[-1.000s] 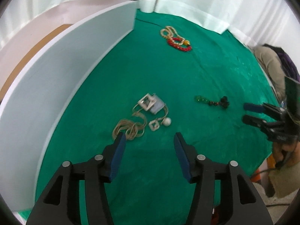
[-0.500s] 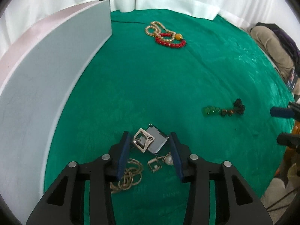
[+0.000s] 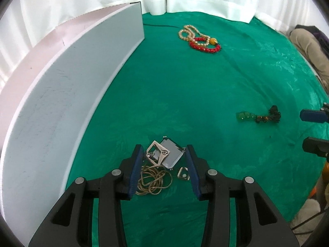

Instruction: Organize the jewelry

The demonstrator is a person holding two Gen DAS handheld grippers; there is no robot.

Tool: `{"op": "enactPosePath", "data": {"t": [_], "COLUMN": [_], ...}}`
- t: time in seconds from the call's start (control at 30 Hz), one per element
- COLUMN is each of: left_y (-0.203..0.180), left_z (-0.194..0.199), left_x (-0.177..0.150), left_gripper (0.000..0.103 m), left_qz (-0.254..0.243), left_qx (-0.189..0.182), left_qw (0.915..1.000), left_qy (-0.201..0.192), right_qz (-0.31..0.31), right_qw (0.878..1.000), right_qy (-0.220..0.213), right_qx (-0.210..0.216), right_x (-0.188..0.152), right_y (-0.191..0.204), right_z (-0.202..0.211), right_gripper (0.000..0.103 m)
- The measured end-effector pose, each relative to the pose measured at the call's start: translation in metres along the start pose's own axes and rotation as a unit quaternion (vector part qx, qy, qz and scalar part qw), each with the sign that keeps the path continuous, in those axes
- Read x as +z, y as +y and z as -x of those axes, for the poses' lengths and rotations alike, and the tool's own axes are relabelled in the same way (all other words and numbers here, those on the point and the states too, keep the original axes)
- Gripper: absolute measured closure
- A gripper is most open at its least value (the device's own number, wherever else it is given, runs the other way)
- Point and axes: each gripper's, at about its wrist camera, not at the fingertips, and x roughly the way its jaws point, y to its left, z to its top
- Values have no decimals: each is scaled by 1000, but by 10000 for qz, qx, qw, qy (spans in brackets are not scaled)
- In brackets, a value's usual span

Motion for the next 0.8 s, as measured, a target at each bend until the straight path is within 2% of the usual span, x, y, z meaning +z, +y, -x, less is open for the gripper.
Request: {"op": "enactPosePath", "data": {"t": [0.3, 0.7, 0.8], "left_y": [9, 18, 24], "left_z": [5, 16, 21], "left_x": [-9, -13, -15], "left_gripper": [61, 61, 61], "left_qz": [367, 683, 799], "left_qx": [-206, -345, -438], "left_qw": [9991, 9971, 9958], "left_qy": [61, 28, 11], "right_qz": [130, 533, 500], "right_qw": [9995, 9948, 9954], "right_qy": [203, 483, 470], "right_qx": [-189, -718, -667], "right_x": [-1, 30, 30], "right_y": [4, 2, -3], "right_z": [-8, -49, -45], "right_gripper": [39, 39, 39]}}
